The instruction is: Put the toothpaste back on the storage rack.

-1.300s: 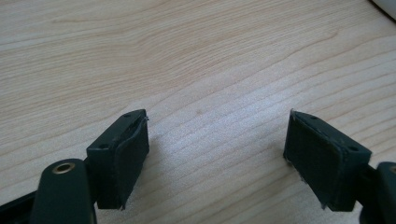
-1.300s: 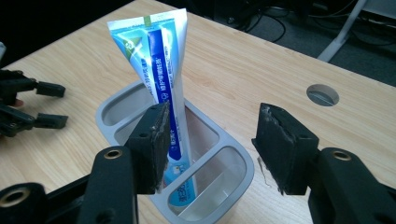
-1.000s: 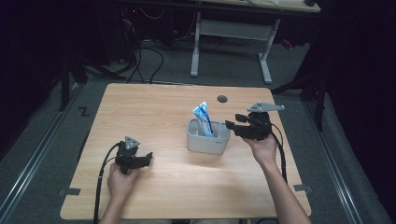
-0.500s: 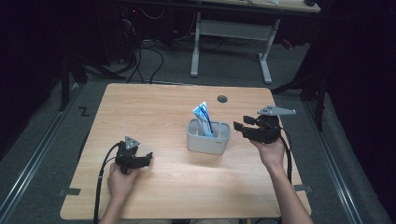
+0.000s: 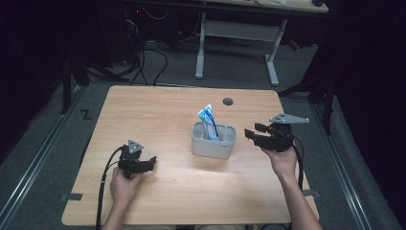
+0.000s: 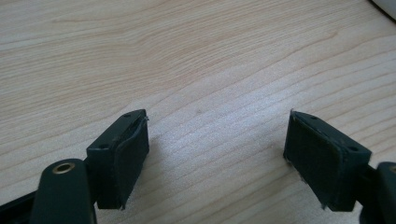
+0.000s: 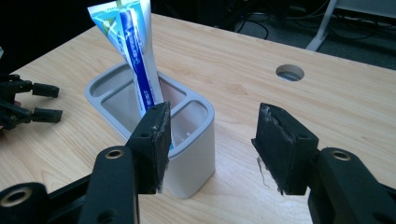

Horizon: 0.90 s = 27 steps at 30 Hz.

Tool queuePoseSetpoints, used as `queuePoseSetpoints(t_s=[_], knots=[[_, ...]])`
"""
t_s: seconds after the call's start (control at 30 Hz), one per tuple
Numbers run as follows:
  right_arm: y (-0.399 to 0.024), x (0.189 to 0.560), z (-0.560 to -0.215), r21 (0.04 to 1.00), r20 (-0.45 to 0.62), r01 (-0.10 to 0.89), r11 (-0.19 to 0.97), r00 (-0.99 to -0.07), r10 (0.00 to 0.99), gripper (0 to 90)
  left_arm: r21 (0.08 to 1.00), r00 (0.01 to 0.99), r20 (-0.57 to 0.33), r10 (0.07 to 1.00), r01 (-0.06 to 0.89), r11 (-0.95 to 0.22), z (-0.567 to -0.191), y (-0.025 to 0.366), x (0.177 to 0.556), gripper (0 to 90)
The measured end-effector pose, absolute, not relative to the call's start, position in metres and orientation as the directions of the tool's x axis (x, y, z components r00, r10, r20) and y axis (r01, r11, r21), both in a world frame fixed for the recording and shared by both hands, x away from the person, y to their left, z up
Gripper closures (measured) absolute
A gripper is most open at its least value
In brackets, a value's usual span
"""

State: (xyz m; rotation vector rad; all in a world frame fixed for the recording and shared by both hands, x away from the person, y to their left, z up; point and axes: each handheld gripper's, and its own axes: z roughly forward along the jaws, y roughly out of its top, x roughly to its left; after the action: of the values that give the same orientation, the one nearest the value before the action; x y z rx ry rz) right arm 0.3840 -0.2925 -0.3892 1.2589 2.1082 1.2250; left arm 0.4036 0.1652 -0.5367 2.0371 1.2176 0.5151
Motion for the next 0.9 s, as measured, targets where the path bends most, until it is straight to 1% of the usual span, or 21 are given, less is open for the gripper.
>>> queuePoseSetpoints(t_s=[0.9], knots=[[-0.313,0.367,-0.410,0.830,0.139,0.533,0.164,-0.482,0.865,45.5,0.735,0.480,-0.015,0.877,0.600,-0.315,-0.537,0.165,0.403,22.3]])
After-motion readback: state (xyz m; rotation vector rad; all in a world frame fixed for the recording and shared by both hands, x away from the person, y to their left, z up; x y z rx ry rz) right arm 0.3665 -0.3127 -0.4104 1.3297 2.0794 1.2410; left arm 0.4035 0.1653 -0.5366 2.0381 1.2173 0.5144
